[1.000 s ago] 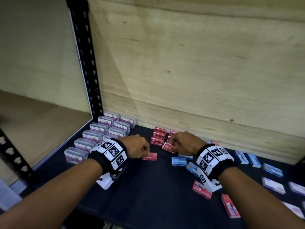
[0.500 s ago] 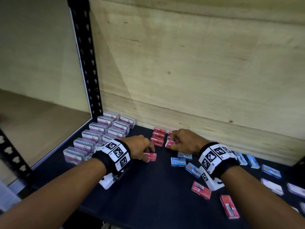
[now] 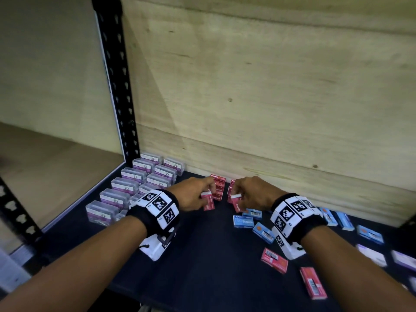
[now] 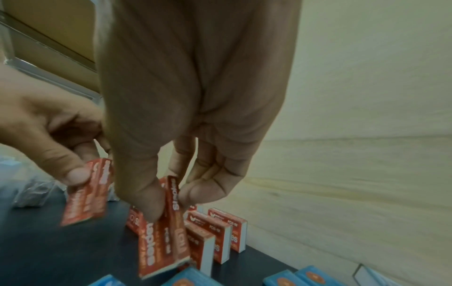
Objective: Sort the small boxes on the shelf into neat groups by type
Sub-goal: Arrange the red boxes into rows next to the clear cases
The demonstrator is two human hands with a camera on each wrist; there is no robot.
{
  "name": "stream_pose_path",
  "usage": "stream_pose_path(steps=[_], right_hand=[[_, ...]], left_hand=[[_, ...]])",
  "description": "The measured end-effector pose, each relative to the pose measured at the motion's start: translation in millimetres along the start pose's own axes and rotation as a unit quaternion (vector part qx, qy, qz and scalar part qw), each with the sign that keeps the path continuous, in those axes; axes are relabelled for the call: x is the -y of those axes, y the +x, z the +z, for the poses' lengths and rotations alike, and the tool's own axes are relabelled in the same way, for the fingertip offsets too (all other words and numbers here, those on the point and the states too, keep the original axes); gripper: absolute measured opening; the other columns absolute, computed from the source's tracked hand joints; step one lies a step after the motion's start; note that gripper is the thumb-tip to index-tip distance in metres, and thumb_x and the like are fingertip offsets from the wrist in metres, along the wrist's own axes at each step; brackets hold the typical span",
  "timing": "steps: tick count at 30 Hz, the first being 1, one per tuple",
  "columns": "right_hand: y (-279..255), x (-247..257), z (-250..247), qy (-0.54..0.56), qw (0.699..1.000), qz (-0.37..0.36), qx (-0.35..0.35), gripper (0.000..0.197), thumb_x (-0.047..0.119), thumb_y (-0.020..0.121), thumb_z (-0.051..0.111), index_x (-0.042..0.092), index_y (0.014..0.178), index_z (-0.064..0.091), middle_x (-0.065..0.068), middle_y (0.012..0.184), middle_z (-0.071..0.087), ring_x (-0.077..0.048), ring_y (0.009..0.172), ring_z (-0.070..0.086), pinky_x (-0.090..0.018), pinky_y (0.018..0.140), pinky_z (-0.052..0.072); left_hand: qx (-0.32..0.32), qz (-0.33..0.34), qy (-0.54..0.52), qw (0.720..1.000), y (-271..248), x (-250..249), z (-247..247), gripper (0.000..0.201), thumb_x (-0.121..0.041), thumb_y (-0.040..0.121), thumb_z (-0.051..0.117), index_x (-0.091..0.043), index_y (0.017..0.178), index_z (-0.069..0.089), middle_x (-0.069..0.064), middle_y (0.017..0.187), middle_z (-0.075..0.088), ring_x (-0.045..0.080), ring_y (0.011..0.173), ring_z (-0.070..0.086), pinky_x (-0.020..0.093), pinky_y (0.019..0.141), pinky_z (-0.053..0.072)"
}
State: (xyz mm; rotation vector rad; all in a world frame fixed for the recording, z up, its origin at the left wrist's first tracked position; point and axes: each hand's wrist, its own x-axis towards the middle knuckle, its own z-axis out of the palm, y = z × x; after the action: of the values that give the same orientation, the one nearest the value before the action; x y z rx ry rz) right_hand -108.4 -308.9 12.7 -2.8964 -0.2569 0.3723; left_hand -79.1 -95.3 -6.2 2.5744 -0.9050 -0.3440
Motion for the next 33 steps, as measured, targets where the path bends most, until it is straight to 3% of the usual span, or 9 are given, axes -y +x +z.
stream_pose_path(steps=[4, 7, 10, 13, 20, 24, 29, 33], right_hand=[[3, 7, 8, -0.022, 0.999, -0.023, -0.003, 0.026, 0.018, 0.083, 0.071, 0.024, 0.108, 0.065, 0.007, 0.088, 0.059, -0.016, 0.084, 0.059, -0.025, 0.069, 0.041], [6, 10, 12, -0.039, 0.998, -0.04, -0.001, 0.024, 0.021, 0.086, 0.068, 0.027, 0.109, 0.066, 0.009, 0.09, 0.054, -0.014, 0.084, 0.054, -0.023, 0.067, 0.036], [7, 12, 14, -0.033, 0.998, -0.05, 0.005, 0.028, 0.02, 0.088, 0.066, 0.025, 0.116, 0.066, 0.01, 0.091, 0.05, -0.012, 0.086, 0.049, -0.022, 0.071, 0.035], [9, 14, 16, -0.043, 0.997, -0.059, 0.007, 0.029, 0.021, 0.09, 0.065, 0.022, 0.12, 0.065, 0.012, 0.086, 0.049, -0.011, 0.086, 0.048, -0.022, 0.074, 0.035], [9, 12, 17, -0.047, 0.998, -0.041, 0.012, 0.025, 0.016, 0.087, 0.07, 0.018, 0.112, 0.067, 0.002, 0.103, 0.067, -0.015, 0.089, 0.058, -0.023, 0.073, 0.039], [7, 7, 15, -0.052, 0.998, -0.03, 0.008, 0.024, 0.02, 0.087, 0.07, 0.019, 0.111, 0.068, 0.001, 0.104, 0.068, -0.018, 0.093, 0.062, -0.023, 0.073, 0.04], [7, 4, 17, -0.043, 0.999, -0.032, 0.001, 0.025, 0.02, 0.087, 0.071, 0.019, 0.112, 0.068, 0.001, 0.106, 0.067, -0.017, 0.094, 0.062, -0.023, 0.075, 0.043], [4, -1, 15, -0.011, 1.0, -0.028, 0.001, 0.024, 0.022, 0.086, 0.072, 0.023, 0.11, 0.067, 0.005, 0.099, 0.067, -0.015, 0.091, 0.063, -0.03, 0.083, 0.053]], left_hand=[[-0.027, -0.035, -0.03, 0.999, -1, 3, 6, 0.021, -0.026, 0.093, 0.061, -0.024, 0.11, 0.049, -0.004, 0.096, 0.066, 0.017, 0.088, 0.064, 0.034, 0.08, 0.053], [-0.018, -0.066, -0.009, 0.998, -2, 11, 10, 0.026, -0.031, 0.095, 0.057, -0.028, 0.12, 0.049, -0.005, 0.105, 0.067, 0.014, 0.096, 0.063, 0.038, 0.089, 0.052], [-0.012, -0.095, 0.038, 0.995, -2, 15, 9, 0.02, -0.031, 0.097, 0.053, -0.028, 0.117, 0.052, -0.002, 0.108, 0.064, 0.015, 0.097, 0.059, 0.037, 0.091, 0.05], [0.01, -0.116, 0.091, 0.989, -1, 15, 9, 0.019, -0.032, 0.097, 0.054, -0.025, 0.115, 0.052, 0.002, 0.112, 0.061, 0.021, 0.102, 0.058, 0.038, 0.091, 0.048], [0.029, -0.114, 0.155, 0.981, 6, 6, 11, 0.018, -0.035, 0.095, 0.056, -0.028, 0.112, 0.052, 0.003, 0.11, 0.061, 0.025, 0.102, 0.059, 0.036, 0.086, 0.048], [0.039, -0.102, 0.179, 0.978, 12, 2, 10, 0.021, -0.034, 0.096, 0.054, -0.028, 0.115, 0.05, 0.006, 0.112, 0.061, 0.026, 0.102, 0.06, 0.035, 0.08, 0.047], [0.044, -0.101, 0.197, 0.974, 16, -2, 8, 0.027, -0.036, 0.096, 0.054, -0.028, 0.121, 0.049, 0.008, 0.116, 0.061, 0.029, 0.105, 0.059, 0.04, 0.085, 0.049], [0.048, -0.1, 0.194, 0.975, 14, -2, 7, 0.03, -0.038, 0.096, 0.055, -0.029, 0.123, 0.048, 0.006, 0.117, 0.061, 0.027, 0.106, 0.059, 0.037, 0.082, 0.047]])
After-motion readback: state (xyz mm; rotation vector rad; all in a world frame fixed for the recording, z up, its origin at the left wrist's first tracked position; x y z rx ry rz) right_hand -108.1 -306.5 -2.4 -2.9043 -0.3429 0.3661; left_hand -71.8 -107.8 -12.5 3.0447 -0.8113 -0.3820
